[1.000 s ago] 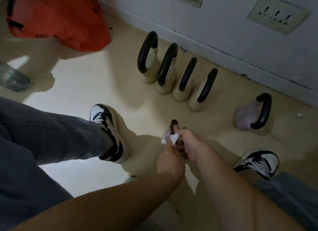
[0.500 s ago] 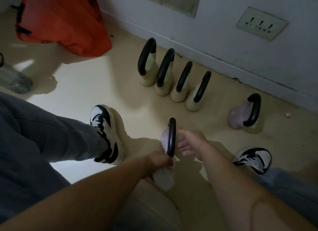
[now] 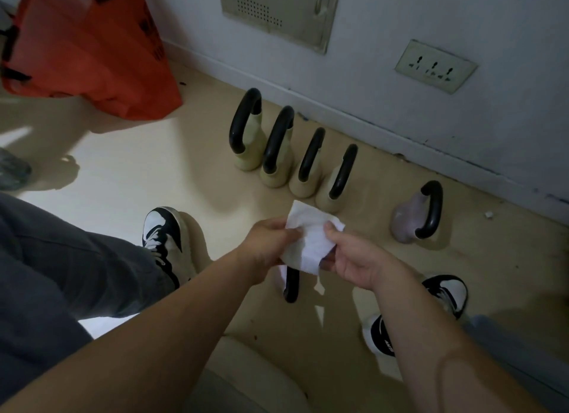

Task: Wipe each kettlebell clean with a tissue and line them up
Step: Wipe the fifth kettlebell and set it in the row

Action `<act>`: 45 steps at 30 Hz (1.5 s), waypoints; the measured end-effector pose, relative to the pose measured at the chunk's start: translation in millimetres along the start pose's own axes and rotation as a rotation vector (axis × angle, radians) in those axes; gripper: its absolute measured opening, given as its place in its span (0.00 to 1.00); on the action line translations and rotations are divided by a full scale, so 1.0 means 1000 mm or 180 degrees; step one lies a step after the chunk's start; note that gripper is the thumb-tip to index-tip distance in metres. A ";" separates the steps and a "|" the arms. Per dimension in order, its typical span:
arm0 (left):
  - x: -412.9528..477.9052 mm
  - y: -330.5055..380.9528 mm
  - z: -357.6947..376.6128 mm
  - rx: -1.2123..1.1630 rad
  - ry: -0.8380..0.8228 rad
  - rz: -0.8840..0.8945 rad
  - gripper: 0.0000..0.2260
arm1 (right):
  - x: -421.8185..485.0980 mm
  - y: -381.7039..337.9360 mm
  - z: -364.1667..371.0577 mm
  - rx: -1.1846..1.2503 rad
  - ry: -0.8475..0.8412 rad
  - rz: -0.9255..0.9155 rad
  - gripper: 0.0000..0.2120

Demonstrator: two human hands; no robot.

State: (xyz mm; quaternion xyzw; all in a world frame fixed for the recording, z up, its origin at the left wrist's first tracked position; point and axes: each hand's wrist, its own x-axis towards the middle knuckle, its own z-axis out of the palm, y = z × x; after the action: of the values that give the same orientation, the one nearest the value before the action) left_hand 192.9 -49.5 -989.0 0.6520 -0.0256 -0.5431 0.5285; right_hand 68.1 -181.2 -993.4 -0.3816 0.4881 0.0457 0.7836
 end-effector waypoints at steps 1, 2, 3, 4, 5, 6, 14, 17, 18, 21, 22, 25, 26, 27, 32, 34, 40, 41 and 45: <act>0.003 -0.002 -0.006 -0.0006 0.0098 -0.0061 0.09 | 0.005 0.001 -0.005 0.0157 0.0181 -0.0058 0.19; 0.005 -0.005 -0.011 -0.0029 0.0185 -0.0137 0.09 | 0.013 0.004 -0.011 0.0272 0.0406 -0.0101 0.20; 0.008 -0.009 -0.016 -0.0014 0.0314 -0.0199 0.08 | 0.019 0.005 -0.017 0.0405 0.0645 -0.0129 0.22; 0.009 -0.013 -0.020 0.0057 0.0517 -0.0236 0.06 | 0.024 0.006 -0.021 0.0503 0.0941 -0.0172 0.23; 0.013 -0.018 -0.024 0.0205 0.0796 -0.0251 0.05 | 0.029 0.007 -0.024 0.0551 0.1247 -0.0228 0.22; 0.017 -0.025 -0.028 0.0427 0.1052 -0.0238 0.05 | 0.033 0.008 -0.027 0.0424 0.1548 -0.0313 0.21; 0.033 -0.045 -0.015 0.1548 0.0714 -0.0317 0.19 | 0.040 0.011 0.015 -0.2355 0.1260 -0.0612 0.19; 0.034 -0.052 -0.019 0.1572 0.0529 -0.0389 0.19 | 0.051 0.023 0.049 -0.2386 0.0740 -0.0660 0.21; 0.035 -0.054 -0.021 0.1588 0.0465 -0.0407 0.18 | 0.056 0.029 0.057 -0.2413 0.0705 -0.0656 0.21; 0.039 -0.064 -0.023 0.1587 0.0252 -0.0339 0.15 | 0.073 0.035 0.075 -0.2444 0.0913 -0.0550 0.19; 0.039 -0.066 -0.023 0.1538 0.0219 -0.0346 0.15 | 0.080 0.033 0.077 -0.2452 0.0949 -0.0475 0.20; 0.040 -0.070 -0.025 0.1214 0.0218 -0.0427 0.15 | 0.101 0.020 0.075 -0.2464 0.0770 -0.0215 0.19; 0.041 -0.070 -0.026 0.1123 0.0206 -0.0460 0.15 | 0.107 0.016 0.072 -0.2380 0.0692 -0.0102 0.16; 0.041 -0.069 -0.027 0.1079 0.0163 -0.0477 0.15 | 0.112 0.014 0.070 -0.2254 0.0598 -0.0015 0.13; 0.043 -0.066 -0.031 0.1065 0.0078 -0.0579 0.16 | 0.117 0.020 0.065 -0.2272 0.0633 -0.0117 0.15; 0.046 -0.067 -0.032 0.1139 0.0063 -0.0542 0.17 | 0.099 0.023 0.070 -0.2490 0.0766 -0.0458 0.17; 0.045 -0.075 -0.033 0.0844 0.0000 -0.0467 0.15 | 0.033 0.069 0.082 -0.3762 0.1148 -0.1281 0.26; 0.044 -0.077 -0.033 0.0657 0.0002 -0.0533 0.14 | 0.026 0.079 0.082 -0.3943 0.1245 -0.1294 0.28; 0.040 -0.084 -0.032 0.0211 0.0147 -0.0926 0.13 | 0.003 0.106 0.087 -0.3661 0.1641 -0.0790 0.30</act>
State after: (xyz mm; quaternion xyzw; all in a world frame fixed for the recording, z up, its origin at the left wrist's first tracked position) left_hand 187.3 -15.8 -1081.3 0.6782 0.0634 -0.5977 0.4228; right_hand 86.3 -51.1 -1034.1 -0.7933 0.5106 0.1159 0.3106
